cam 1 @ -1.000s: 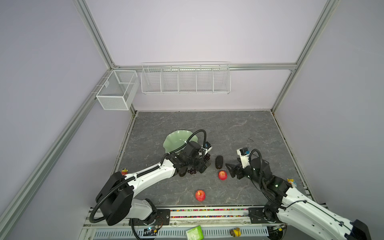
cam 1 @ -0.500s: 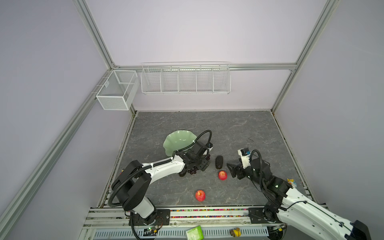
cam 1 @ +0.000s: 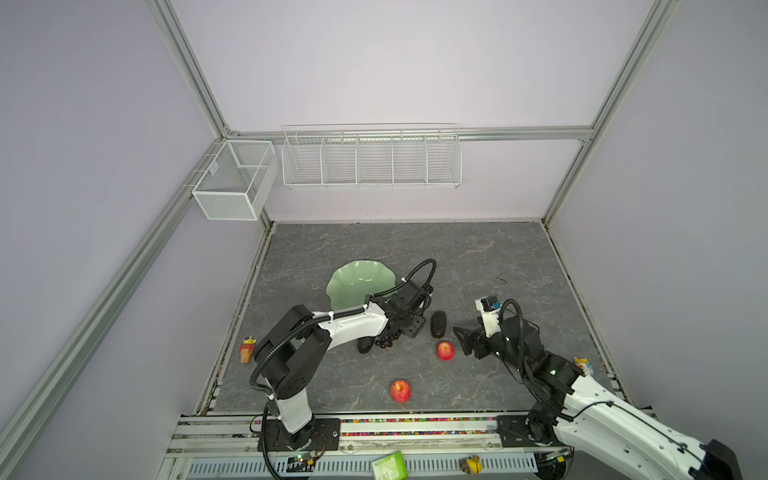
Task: Place and organize the fake fruits in the fruit bowl
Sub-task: 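Close the left gripper on the purple grapes while the right gripper hovers nearby, then lift the grapes with the left gripper and carry them over the green bowl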
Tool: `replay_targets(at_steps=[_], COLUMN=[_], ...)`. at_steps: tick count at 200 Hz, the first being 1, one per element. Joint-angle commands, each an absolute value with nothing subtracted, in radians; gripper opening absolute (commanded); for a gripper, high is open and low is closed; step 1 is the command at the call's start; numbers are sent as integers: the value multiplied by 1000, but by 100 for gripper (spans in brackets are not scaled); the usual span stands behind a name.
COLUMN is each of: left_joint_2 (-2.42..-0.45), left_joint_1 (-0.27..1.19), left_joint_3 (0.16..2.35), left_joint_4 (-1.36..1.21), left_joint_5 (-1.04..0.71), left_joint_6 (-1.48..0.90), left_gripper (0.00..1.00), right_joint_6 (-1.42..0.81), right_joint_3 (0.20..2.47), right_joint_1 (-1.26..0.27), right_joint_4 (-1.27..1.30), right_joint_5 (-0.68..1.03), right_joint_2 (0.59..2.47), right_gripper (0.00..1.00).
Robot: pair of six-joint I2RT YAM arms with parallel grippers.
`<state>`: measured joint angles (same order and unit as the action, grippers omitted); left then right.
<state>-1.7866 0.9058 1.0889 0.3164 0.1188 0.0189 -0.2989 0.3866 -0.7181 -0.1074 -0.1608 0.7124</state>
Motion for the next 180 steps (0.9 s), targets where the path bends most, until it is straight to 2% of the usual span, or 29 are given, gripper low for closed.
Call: replay_targets(at_steps=[1,39,77,101,136,180], left_joint_2=[-1816,-1803,-1769,-1735,-1653,-1530], left_joint_1=[923,925,922,918,904,863], left_joint_3=[1131,1126,1120,1117,1107,1098], left_joint_4=[376,364,326,321,329,325], left_joint_5=[114,90,-14,-27,-3,34], left_joint_6=[4,-3,-6,-12,-24,-69], left_gripper=[62,46,23,13,9,8], right_joint_6=[-293,-288,-282,-282,-282,-269], right_joint_3=[379,380,393,398,396,435], right_joint_1=[-724,-724,-724,-724,-727,-727], right_joint_4=[-99,-89,-71,-60,-40,-10], right_joint_5=[-169,-167,-160,-150,-145,-126], right_joint_2=[719,724,752,767,777,815], right_gripper=[88,88,88,88,88,88])
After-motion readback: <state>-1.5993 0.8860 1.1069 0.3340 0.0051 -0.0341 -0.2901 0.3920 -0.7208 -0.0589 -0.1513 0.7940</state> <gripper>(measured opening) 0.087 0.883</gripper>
